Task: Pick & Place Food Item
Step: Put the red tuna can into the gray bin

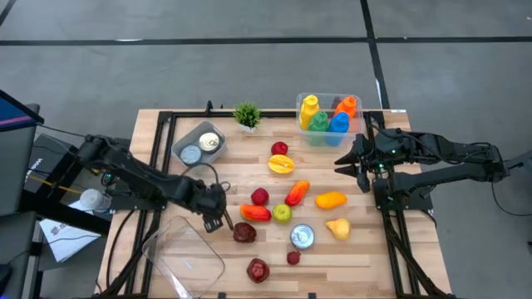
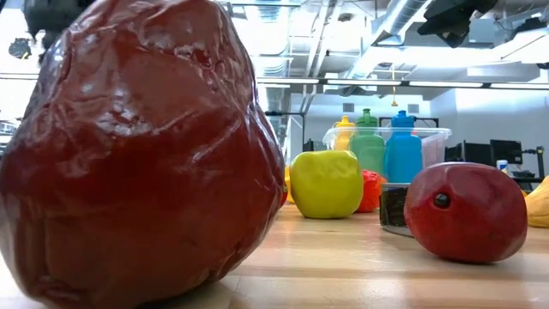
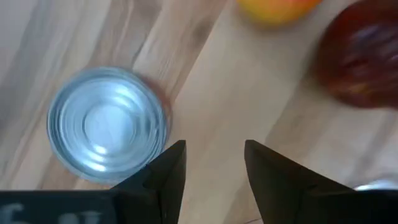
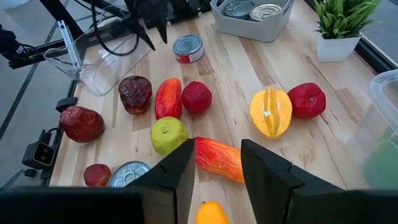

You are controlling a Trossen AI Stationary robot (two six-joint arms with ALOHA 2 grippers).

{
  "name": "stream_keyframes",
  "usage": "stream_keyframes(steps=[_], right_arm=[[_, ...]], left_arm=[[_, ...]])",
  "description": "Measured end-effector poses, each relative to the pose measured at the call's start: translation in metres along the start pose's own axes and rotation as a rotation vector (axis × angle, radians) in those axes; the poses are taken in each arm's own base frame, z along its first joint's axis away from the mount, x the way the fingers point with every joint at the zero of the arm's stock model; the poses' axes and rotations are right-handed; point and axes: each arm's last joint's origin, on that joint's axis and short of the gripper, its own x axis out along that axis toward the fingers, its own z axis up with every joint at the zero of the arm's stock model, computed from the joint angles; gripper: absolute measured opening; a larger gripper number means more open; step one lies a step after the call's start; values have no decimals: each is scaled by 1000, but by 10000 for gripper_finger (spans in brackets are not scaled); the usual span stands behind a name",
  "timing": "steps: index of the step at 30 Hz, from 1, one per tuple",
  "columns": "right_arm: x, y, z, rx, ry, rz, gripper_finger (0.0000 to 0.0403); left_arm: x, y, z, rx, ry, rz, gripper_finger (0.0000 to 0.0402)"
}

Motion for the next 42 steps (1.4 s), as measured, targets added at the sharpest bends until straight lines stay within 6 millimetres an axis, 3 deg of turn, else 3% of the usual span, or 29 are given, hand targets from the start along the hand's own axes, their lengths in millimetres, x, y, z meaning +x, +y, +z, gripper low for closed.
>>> stream_keyframes(steps=[3, 7, 17, 30, 42], right_arm=[[0, 0, 0, 0, 0, 0, 122], [0, 0, 0, 0, 0, 0, 122], [0, 0, 0, 0, 0, 0, 122], [0, 0, 0, 0, 0, 0, 122], [0, 0, 0, 0, 0, 0, 122]], left_arm=[[12, -3, -1, 4, 37, 46, 166], [14, -3, 1, -2, 36, 42, 203], [-21, 28, -4, -24, -12, 62, 288], [19, 62, -14, -74, 69, -25, 393], [14, 66, -6, -74, -1, -11, 384]])
